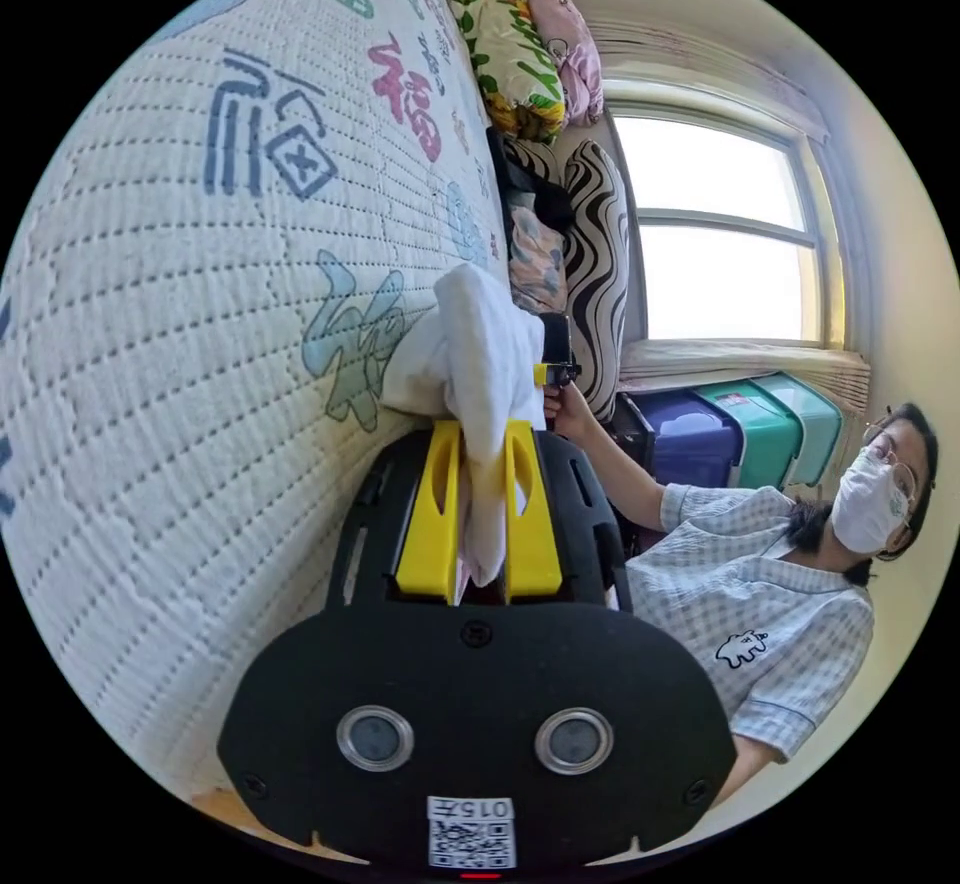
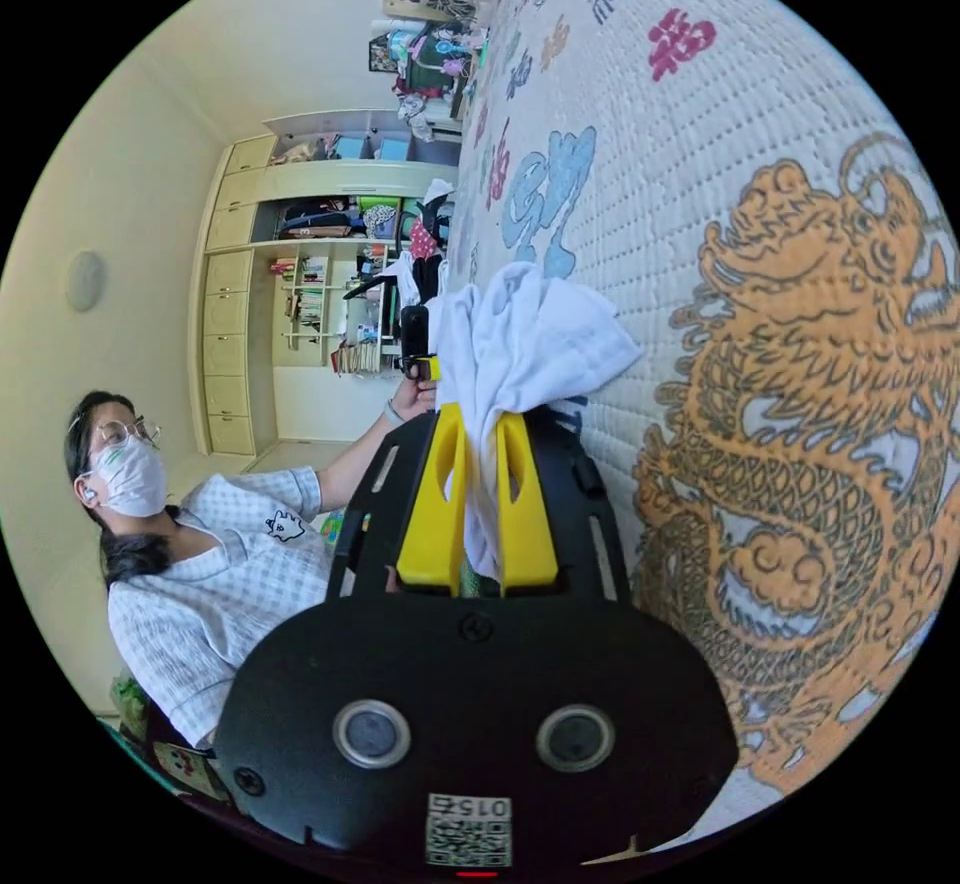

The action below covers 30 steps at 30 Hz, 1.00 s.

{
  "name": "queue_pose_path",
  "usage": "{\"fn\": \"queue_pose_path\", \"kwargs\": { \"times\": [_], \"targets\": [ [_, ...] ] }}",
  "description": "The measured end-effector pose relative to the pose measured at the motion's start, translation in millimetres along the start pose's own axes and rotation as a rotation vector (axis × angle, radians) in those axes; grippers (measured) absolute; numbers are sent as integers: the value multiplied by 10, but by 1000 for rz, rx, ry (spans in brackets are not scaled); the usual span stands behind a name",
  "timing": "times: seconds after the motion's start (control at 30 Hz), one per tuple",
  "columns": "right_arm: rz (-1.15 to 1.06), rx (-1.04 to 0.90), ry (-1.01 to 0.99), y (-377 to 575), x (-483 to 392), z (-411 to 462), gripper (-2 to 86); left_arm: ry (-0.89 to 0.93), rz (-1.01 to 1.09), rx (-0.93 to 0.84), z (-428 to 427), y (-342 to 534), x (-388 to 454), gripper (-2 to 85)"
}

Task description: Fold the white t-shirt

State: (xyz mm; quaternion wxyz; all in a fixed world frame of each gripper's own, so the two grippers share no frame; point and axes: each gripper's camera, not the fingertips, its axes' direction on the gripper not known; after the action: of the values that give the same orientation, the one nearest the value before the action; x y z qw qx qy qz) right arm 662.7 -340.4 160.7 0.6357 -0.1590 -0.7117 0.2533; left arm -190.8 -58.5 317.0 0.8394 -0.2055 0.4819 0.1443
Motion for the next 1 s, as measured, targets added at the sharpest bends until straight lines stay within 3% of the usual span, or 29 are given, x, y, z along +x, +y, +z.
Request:
{"fn": "queue_pose_path", "kwargs": {
  "times": [0.27,0.53,0.77,0.87,1.0],
  "targets": [
    [-166,-80,46,-266,-585,793,50,-9,108,224,-831,1062,947,57],
    [-387,-323,11,-902,-1426,2991,49,-133,63,517,-2337,2806,1498,57],
    [-393,-513,17,-1427,-1702,4910,48,-198,-43,743,-3501,4137,1531,57],
    [-415,-534,41,-1483,-1771,5616,48,-199,-105,789,-3856,4474,1488,55],
    [-395,-680,55,-1737,-1669,6243,47,-176,-164,890,-3728,4793,1553,50]
  ]
}}
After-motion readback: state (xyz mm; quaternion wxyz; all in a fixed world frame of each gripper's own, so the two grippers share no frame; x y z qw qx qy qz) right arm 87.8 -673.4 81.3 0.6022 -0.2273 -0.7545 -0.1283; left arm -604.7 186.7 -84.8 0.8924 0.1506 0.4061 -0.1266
